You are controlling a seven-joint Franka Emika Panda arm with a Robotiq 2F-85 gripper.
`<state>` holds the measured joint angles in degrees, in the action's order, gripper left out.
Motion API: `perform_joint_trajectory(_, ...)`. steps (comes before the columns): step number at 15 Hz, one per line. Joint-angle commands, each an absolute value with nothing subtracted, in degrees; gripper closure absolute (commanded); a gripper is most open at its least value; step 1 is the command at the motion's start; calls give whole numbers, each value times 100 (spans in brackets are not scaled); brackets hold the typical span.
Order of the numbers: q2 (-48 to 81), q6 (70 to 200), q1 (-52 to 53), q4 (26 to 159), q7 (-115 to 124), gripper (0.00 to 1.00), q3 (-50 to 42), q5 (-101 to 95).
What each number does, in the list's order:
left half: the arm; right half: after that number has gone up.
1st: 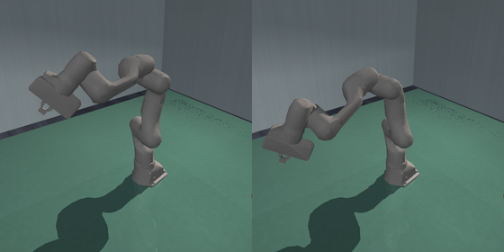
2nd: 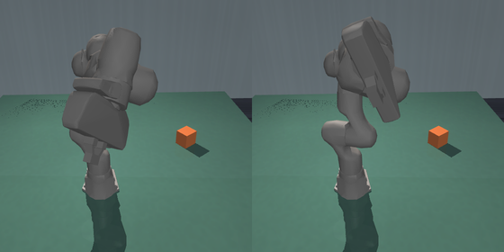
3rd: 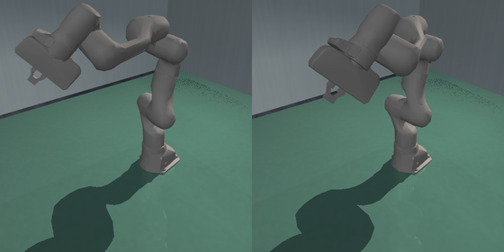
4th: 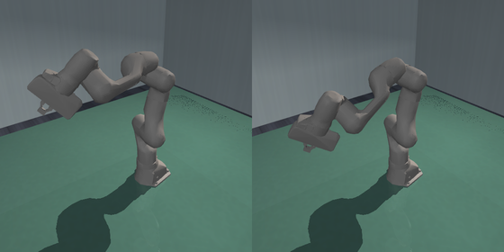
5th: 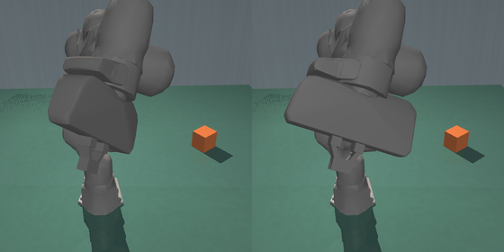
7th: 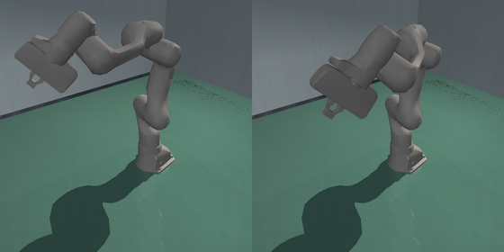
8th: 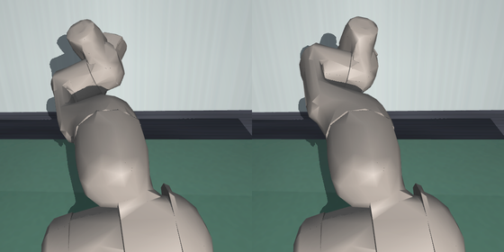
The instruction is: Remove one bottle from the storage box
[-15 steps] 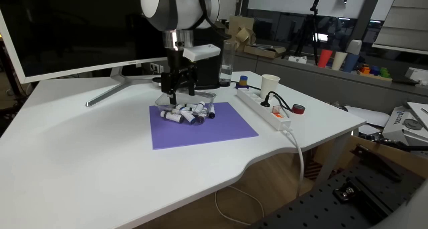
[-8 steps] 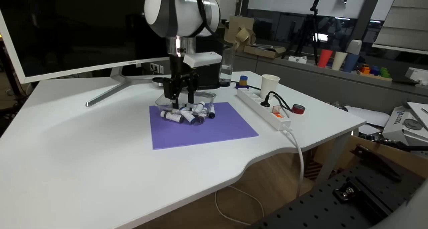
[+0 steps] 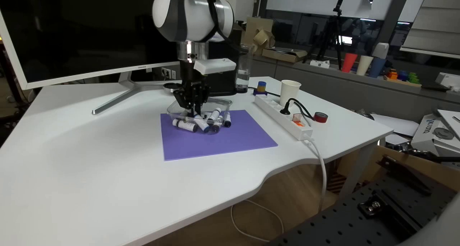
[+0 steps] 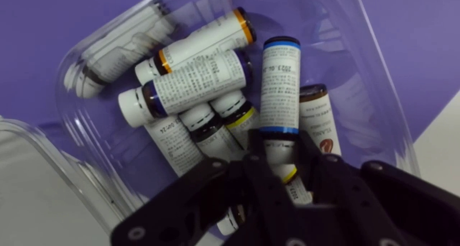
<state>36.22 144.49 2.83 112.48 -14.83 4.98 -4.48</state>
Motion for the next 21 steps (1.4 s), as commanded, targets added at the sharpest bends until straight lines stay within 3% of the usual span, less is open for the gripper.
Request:
perform_joint_trajectory(1, 3331, 14326, 209, 11377, -1468, 93, 603, -410)
perform_joint_trajectory(12, 1750, 14063, -135, 12313, -1223, 93, 352, 16)
perform_joint_trajectory(21, 2121, 13755, -713, 12203, -1388, 93, 4, 488)
